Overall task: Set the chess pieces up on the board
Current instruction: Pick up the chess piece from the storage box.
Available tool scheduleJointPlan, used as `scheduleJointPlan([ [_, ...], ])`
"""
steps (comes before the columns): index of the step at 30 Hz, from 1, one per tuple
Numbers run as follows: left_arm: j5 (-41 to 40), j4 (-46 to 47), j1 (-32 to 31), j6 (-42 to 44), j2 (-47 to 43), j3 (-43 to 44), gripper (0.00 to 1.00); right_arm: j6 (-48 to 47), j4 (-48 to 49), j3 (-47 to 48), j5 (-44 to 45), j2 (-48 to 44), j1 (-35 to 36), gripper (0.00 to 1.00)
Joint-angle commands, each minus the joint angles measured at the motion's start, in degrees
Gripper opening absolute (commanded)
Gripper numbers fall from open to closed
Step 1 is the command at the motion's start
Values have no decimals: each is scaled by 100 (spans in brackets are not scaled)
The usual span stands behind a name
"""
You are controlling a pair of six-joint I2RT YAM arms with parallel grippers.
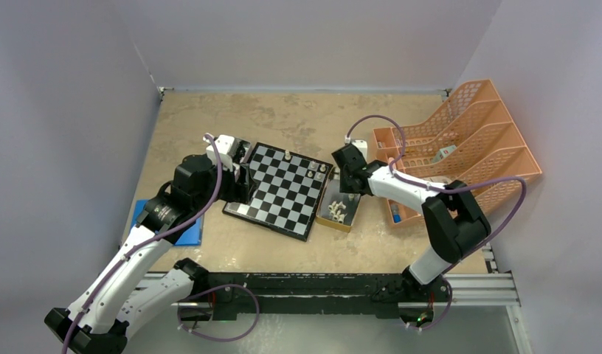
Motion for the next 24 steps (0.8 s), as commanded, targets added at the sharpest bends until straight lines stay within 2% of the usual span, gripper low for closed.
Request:
scheduleJointPlan([
  [1, 152, 258, 12, 91, -39, -19, 72, 48, -89, 29, -42, -104, -5, 36],
  [12, 139, 257, 7, 91, -35, -28, 72, -11, -65, 55, -121, 149, -8, 32],
  [24, 131, 257, 10, 91, -74, -36, 72, -96, -36, 144, 42, -150, -5, 13],
])
